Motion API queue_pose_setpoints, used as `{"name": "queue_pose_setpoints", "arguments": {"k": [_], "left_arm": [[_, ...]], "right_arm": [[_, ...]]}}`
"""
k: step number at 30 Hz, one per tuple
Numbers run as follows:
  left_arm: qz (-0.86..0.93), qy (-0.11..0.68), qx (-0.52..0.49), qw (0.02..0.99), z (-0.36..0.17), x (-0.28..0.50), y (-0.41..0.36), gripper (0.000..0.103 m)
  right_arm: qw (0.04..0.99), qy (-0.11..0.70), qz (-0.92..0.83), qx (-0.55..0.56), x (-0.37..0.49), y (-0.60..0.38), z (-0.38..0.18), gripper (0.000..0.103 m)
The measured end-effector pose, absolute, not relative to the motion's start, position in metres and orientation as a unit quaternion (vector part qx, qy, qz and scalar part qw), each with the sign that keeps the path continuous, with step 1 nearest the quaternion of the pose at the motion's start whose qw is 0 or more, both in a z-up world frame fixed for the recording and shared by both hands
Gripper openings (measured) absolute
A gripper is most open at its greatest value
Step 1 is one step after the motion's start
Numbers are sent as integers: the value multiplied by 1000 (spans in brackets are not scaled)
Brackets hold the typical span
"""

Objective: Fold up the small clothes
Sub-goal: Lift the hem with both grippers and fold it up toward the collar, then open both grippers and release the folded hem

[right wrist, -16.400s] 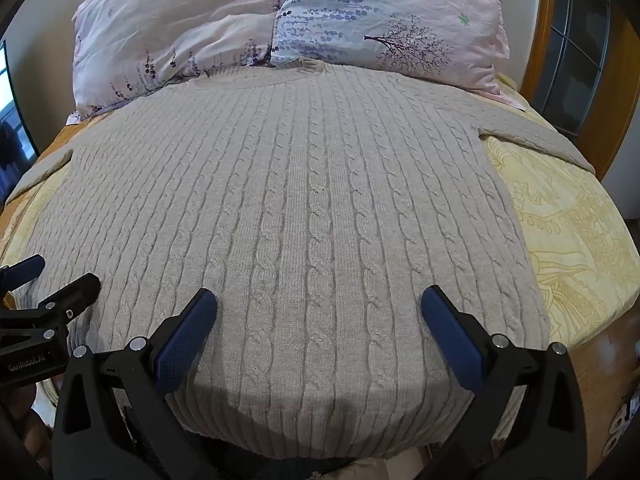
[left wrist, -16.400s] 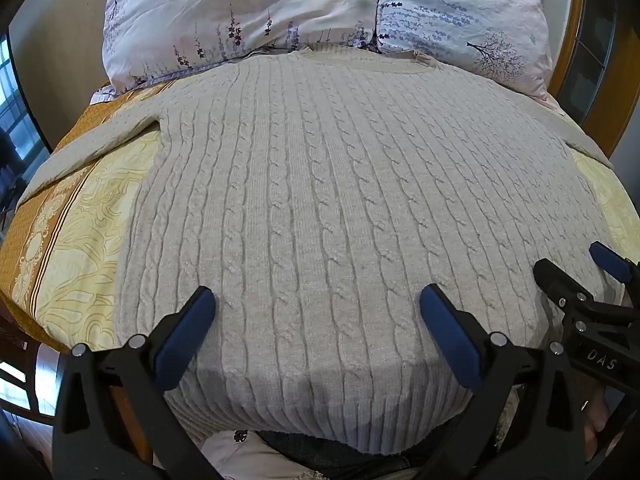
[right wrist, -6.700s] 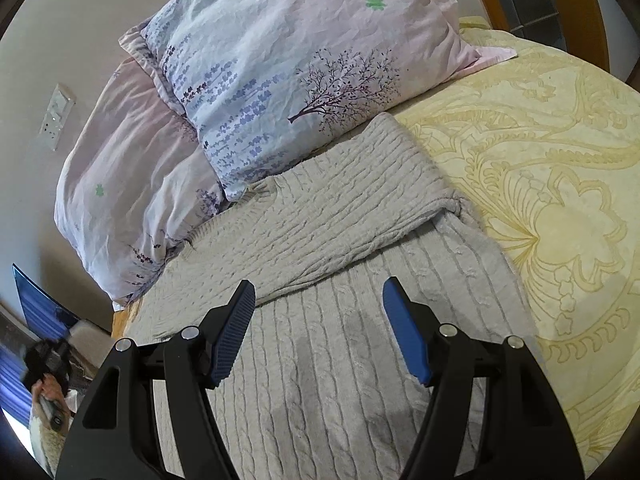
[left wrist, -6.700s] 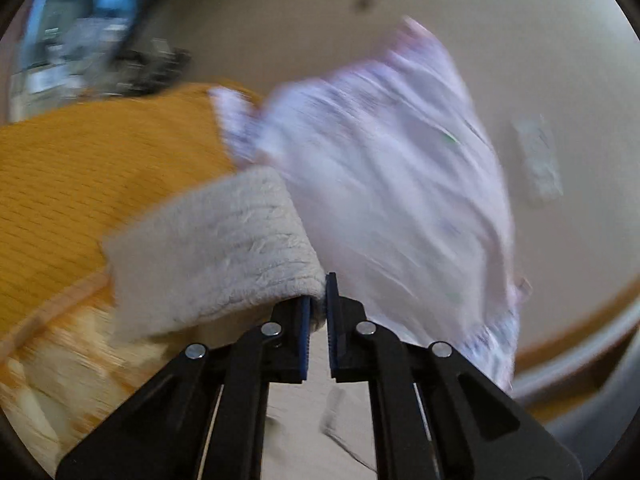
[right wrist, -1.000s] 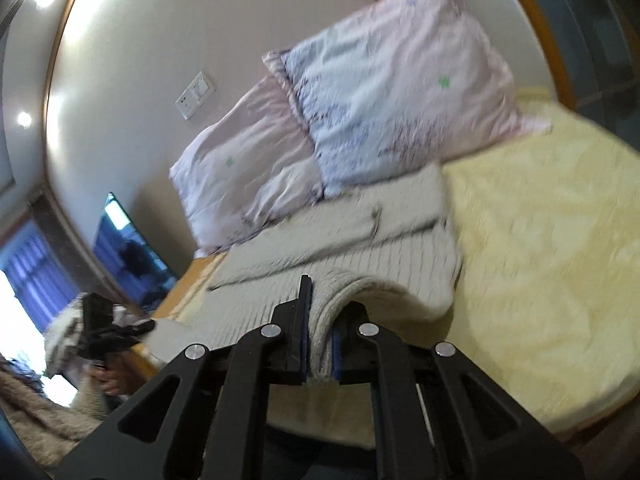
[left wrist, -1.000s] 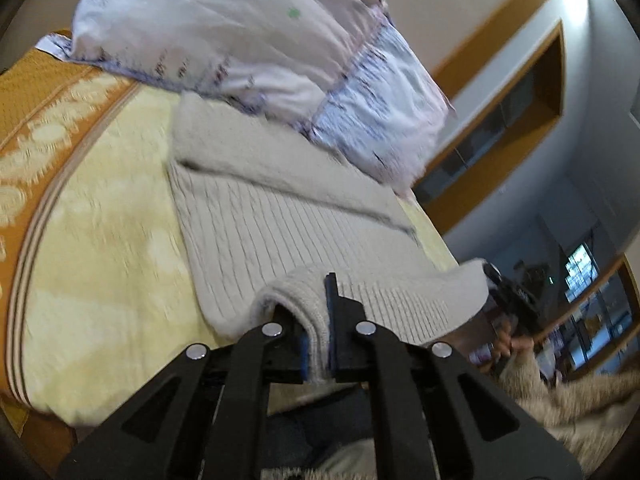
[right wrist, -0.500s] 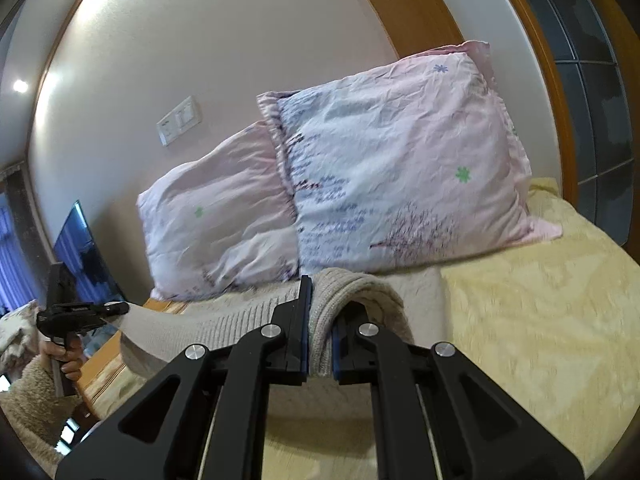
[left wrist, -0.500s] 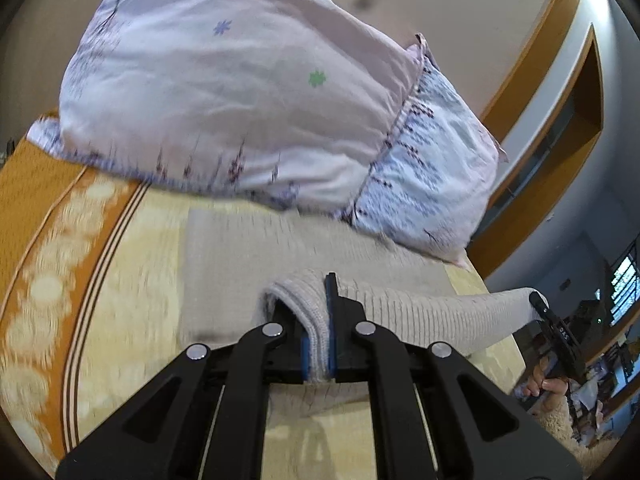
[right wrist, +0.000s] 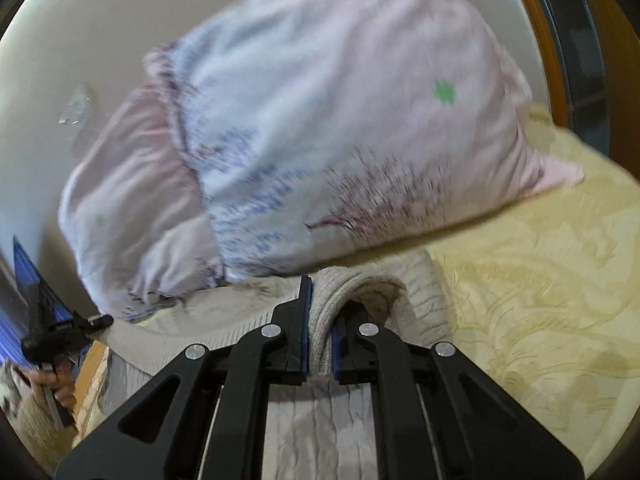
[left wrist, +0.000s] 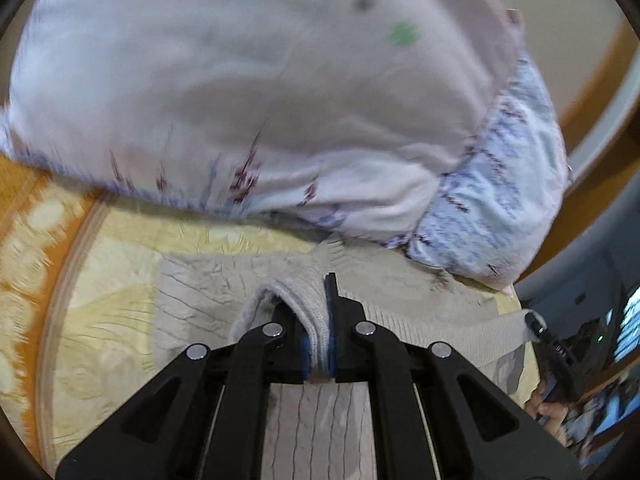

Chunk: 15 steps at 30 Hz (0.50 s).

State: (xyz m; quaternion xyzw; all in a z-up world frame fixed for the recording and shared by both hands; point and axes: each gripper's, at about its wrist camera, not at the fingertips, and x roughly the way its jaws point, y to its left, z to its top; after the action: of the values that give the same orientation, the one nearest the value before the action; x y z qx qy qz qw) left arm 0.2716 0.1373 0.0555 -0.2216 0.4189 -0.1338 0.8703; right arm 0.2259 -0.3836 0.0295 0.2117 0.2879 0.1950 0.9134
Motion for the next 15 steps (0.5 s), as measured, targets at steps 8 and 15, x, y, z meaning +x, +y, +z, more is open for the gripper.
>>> {"name": "queue_pose_setpoints", "arguments": {"k": [8,15], "left_arm": [[-130,444,-276,842,16,292,145,7],[-130,421,-318,840,25,292,155,55]], "right_arm": [[898,340,167,222,258,-373,11,10],[896,330,168,247,256,-379,29,56]]}}
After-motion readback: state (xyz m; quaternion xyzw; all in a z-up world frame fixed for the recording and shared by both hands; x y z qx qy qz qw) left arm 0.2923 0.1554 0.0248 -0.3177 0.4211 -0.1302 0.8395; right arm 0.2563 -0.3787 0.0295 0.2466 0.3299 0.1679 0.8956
